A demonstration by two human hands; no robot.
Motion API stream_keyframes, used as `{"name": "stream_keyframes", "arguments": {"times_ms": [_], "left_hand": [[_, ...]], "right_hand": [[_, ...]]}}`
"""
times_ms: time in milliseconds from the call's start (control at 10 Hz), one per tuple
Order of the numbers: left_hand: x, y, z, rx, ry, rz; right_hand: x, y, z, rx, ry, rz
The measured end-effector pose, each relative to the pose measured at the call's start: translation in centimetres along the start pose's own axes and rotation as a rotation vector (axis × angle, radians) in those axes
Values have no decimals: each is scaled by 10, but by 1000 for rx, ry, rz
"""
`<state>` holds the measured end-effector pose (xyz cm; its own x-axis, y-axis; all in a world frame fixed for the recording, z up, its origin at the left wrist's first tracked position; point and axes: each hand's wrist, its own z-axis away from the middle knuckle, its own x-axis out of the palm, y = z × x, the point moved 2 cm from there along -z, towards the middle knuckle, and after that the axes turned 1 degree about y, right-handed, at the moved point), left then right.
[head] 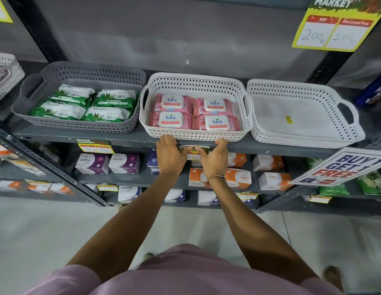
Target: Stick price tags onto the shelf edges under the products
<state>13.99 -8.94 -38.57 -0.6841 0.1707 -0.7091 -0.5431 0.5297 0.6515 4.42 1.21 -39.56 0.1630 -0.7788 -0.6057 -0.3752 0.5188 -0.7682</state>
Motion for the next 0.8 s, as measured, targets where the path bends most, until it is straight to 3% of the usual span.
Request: {"name": "stream_keyframes", "arguments": {"times_ms": [300, 500, 700, 800], "left_hand": [[-11, -6, 0, 26, -44, 81], [-23, -6, 1, 37, -83, 34], [-55, 10, 18, 383, 52, -95], [-58, 16, 12, 471, 152, -161]], "right_hand": [[-14, 7, -6, -25, -26, -42], [-22, 10, 4, -83, -26, 102], [-26, -22, 43, -427, 47, 143], [-17, -31, 45, -532, 68, 184]]}}
